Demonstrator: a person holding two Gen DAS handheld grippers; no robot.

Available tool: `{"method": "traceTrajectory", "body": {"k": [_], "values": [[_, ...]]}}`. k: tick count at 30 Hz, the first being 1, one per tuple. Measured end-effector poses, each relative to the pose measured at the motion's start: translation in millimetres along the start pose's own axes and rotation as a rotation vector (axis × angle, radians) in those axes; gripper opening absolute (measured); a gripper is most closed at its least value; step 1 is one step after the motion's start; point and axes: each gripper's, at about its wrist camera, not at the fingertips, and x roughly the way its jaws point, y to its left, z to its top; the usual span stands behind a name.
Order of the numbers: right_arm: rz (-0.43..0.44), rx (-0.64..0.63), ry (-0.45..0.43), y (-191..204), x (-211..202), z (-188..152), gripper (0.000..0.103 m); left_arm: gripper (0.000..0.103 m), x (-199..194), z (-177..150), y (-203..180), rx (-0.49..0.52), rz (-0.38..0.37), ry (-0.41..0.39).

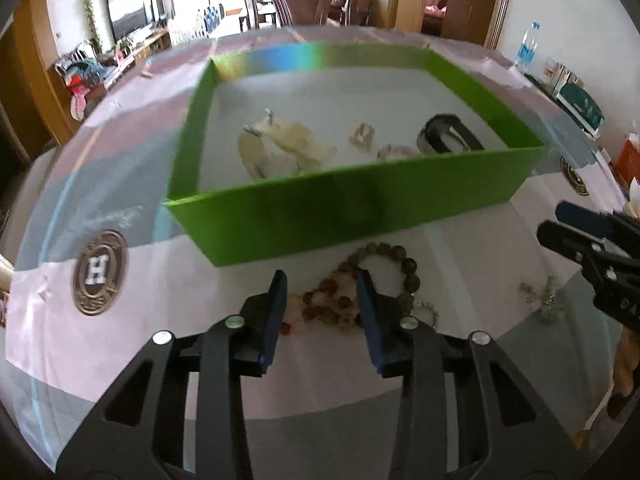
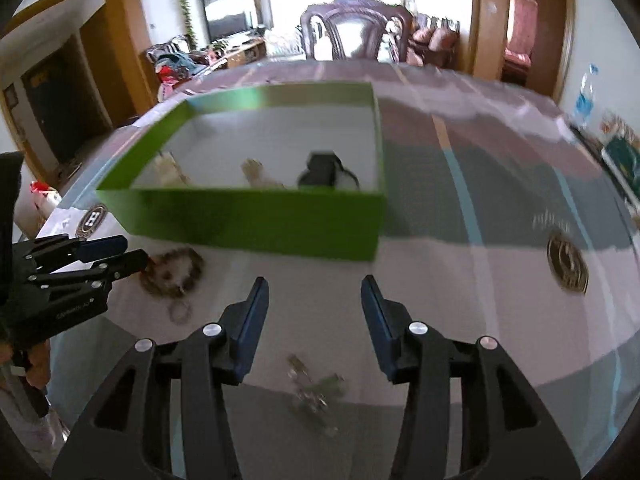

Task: Organize jewelry
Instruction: 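Withdraw both open tools from the green box back over the remaining jewelry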

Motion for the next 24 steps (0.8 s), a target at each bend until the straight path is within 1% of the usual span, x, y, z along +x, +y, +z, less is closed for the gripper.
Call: {"method": "traceTrajectory", "body": {"k": [3,5,6,9,10,11,15,20,24], "values": [[0.006,0.024,0.019,-6,4,-9,0.048,0.033,10,-2,-5,0.01,-0.007,0.024],[0.007,0.031,0.025,-7,4,-13,0.048,0.032,11,-4,-6,0.017,0.001,0.024],[0.008,0.036,0.029,-8,4,-15,0.048,0.027,10,-6,-5,0.016,-0.004,0.025],[0.009,0.055,0.034,-12,3,-20,0.048,0.024,4,-14,-4,0.011,-0.026,0.026],[0.009,0.061,0.035,-14,3,-22,0.048,0.021,1,-18,-3,0.007,-0.033,0.023],[0.01,0.068,0.036,-15,3,-23,0.048,0.008,-1,-20,-2,0.003,-0.032,0.02],[0.006,0.092,0.037,-22,1,-25,0.048,0.008,-19,-30,7,-0.044,-0.071,0.002],[-0.015,0.122,0.025,-30,-7,-24,0.048,0.008,-42,-41,13,-0.062,-0.068,-0.032],[-0.04,0.133,0.026,-36,-13,-28,0.048,0.008,-45,-49,18,-0.076,-0.057,-0.025]]}}
